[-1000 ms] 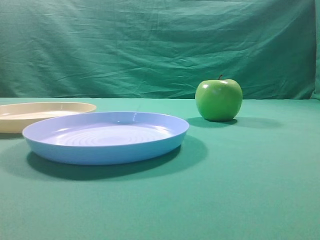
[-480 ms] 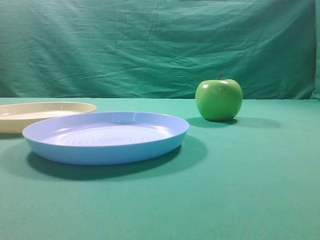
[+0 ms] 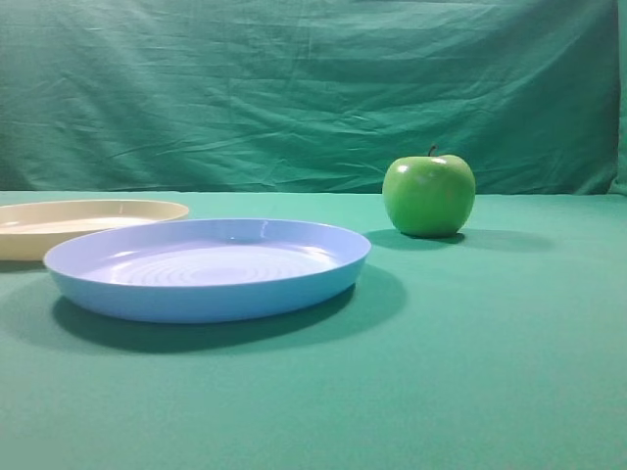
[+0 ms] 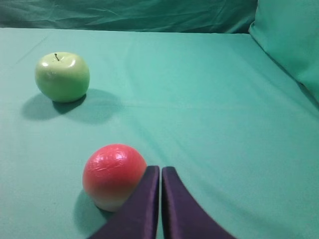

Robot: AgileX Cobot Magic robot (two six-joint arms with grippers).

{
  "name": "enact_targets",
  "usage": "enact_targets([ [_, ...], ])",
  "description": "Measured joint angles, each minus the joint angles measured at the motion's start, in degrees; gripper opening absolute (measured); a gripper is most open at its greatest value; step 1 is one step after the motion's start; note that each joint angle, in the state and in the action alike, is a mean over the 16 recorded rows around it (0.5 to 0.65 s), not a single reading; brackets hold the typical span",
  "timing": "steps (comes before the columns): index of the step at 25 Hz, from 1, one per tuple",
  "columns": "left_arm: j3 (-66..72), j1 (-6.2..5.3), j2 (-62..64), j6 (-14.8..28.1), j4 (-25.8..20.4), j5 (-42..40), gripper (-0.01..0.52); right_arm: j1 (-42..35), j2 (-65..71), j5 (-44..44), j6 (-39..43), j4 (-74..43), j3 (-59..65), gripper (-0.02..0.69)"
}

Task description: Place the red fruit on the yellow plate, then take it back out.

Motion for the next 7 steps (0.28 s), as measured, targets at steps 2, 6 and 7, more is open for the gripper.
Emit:
enact_targets([
  [2,0.0,0.0,0.0,0.0,0.0,0.0,0.0,0.0,0.0,0.0,0.0,0.0,0.0,0.0],
  [6,0.0,0.0,0.0,0.0,0.0,0.0,0.0,0.0,0.0,0.0,0.0,0.0,0.0,0.0],
  [7,0.0,0.0,0.0,0.0,0.0,0.0,0.0,0.0,0.0,0.0,-0.1,0.0,0.0,0.0],
])
